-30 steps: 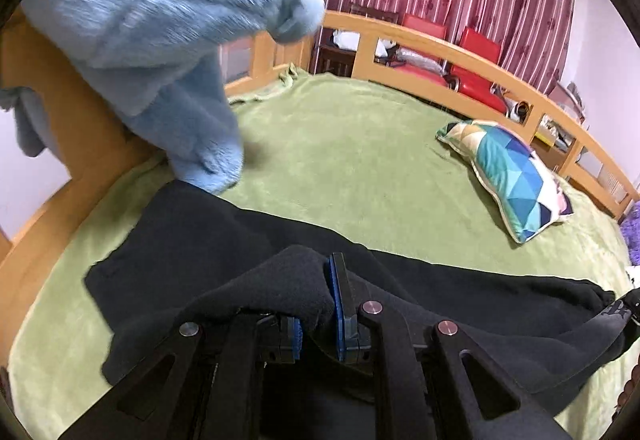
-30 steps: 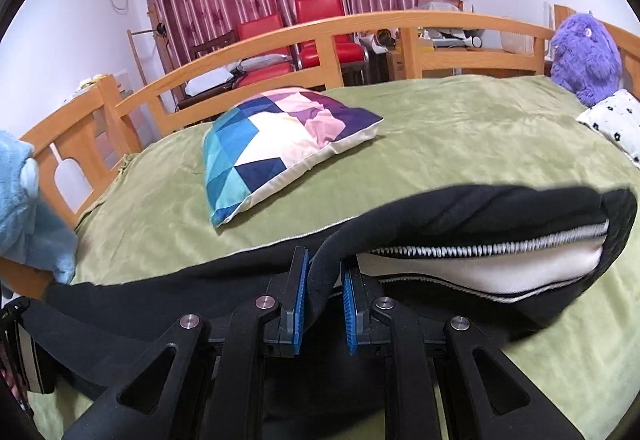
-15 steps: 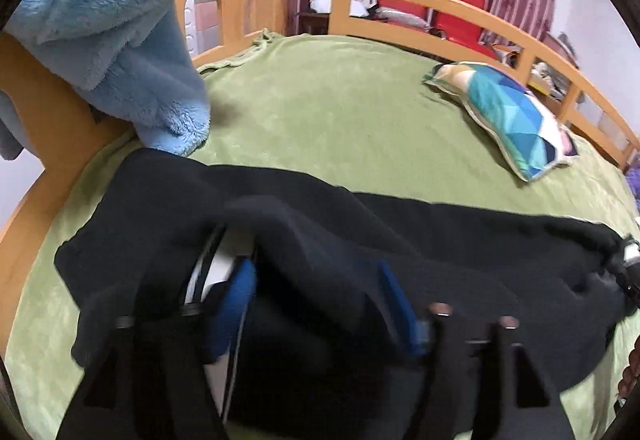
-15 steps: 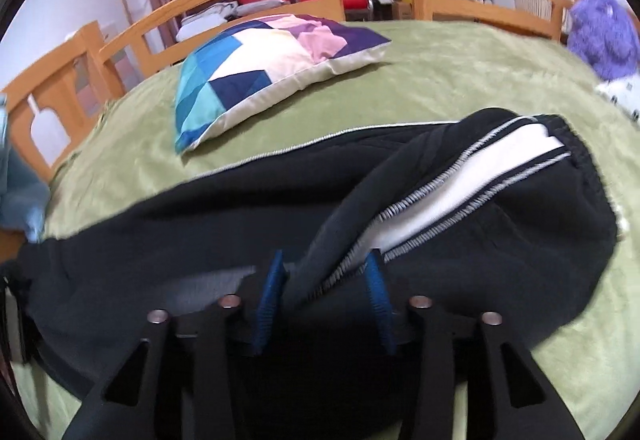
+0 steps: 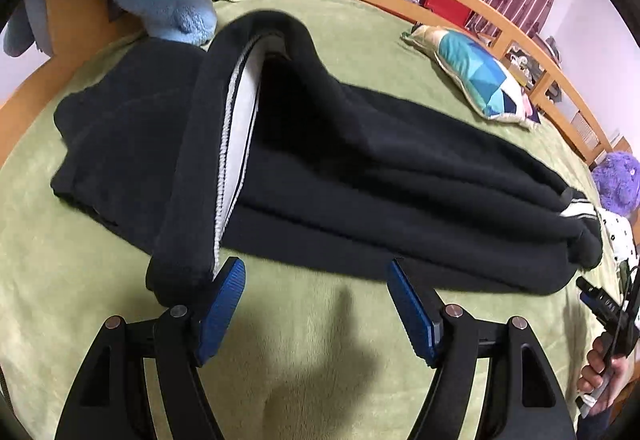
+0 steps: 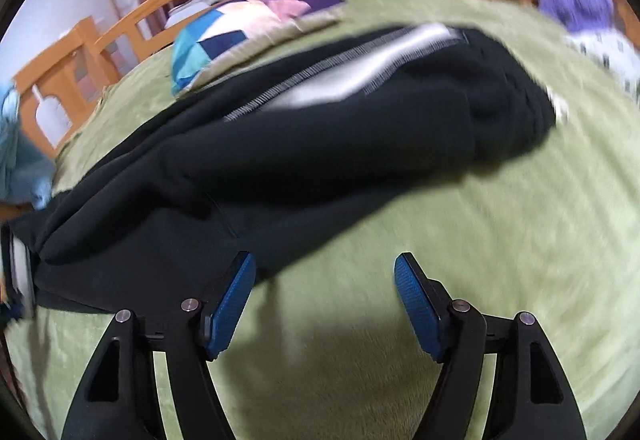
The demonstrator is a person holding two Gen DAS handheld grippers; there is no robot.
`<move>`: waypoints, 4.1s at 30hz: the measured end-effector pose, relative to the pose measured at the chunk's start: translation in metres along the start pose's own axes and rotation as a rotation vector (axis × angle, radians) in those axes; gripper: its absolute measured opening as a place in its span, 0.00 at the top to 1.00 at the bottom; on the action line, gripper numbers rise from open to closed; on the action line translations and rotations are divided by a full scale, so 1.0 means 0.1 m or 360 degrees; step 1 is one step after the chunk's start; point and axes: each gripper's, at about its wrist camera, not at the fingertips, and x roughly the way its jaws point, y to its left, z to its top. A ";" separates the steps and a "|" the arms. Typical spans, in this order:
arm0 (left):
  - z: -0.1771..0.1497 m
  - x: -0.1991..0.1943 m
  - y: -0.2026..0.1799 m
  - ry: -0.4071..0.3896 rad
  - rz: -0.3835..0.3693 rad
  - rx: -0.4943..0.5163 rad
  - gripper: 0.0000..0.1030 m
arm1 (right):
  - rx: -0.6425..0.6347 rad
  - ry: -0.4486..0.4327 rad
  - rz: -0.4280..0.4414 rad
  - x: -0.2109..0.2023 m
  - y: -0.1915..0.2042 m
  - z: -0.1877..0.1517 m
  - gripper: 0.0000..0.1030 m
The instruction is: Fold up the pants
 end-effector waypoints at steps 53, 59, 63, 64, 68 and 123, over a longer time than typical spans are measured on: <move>-1.11 -0.78 0.36 0.0100 -0.0157 -0.0190 0.91 | 0.0309 -0.0217 0.0125 -1.49 -0.66 -1.09 0.97; -1.54 -1.12 0.33 0.0117 -0.0216 -0.0115 0.90 | 0.0308 -0.0231 0.0073 -1.98 -0.92 -1.68 0.97; -1.67 -1.17 0.34 0.0130 -0.0211 -0.0032 0.87 | 0.0300 -0.0207 0.0027 -2.17 -1.01 -1.93 0.93; -1.67 -1.15 0.32 0.0139 -0.0210 -0.0022 0.85 | 0.0288 -0.0185 0.0015 -2.16 -1.02 -1.95 0.92; -1.79 -1.32 0.33 0.0137 -0.0211 0.0024 0.78 | 0.0227 -0.0115 -0.0059 -2.22 -0.94 -2.07 0.81; -1.25 -1.61 1.15 -0.0162 -0.0210 -0.0073 0.38 | -0.0067 -0.0169 -0.0198 -1.87 0.10 -1.60 0.47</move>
